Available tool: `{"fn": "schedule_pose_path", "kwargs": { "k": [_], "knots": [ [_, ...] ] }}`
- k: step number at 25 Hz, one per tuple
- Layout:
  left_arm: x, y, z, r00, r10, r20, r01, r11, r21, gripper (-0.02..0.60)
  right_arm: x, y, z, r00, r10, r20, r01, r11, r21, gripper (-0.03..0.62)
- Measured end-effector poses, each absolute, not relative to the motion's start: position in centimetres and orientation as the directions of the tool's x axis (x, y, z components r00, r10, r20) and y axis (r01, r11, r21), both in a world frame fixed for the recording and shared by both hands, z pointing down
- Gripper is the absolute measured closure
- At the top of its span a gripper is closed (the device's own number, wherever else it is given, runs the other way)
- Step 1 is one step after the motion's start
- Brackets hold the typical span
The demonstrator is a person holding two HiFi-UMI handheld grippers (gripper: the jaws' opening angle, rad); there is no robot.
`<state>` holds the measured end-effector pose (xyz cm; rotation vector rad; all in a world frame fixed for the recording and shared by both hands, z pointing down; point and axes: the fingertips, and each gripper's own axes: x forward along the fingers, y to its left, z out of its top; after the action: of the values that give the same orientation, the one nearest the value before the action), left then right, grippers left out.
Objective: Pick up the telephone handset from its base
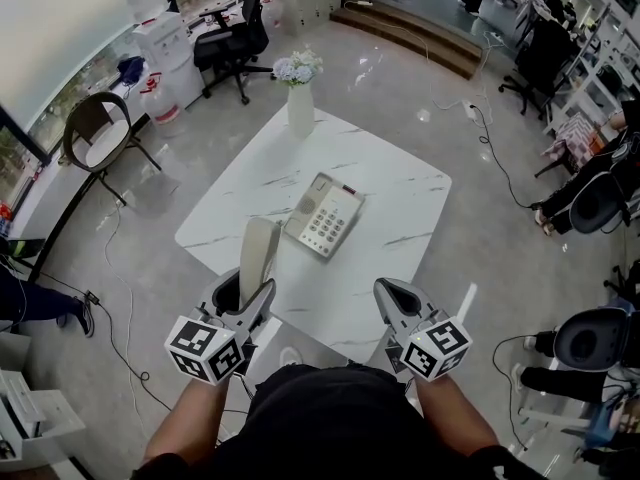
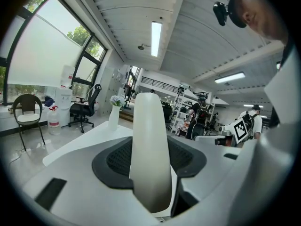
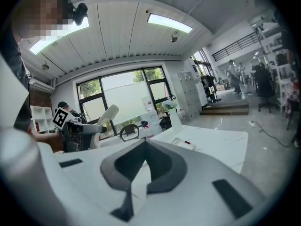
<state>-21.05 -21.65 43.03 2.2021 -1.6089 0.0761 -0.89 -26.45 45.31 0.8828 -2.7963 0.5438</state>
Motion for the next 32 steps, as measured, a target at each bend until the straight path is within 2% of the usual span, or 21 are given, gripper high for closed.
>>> {"fn": "schedule_pose_path", "kwargs": {
  "k": [32],
  "knots": [
    [-20.59,-21.6,42.5,0.34,-0.899,0.275,-0.923,-0.264,0.28,0.368,-1.02,-26.02,45.26,-0.814,-0.522,0.256,-0.579,0.766,-0.279,0.594]
  ]
}}
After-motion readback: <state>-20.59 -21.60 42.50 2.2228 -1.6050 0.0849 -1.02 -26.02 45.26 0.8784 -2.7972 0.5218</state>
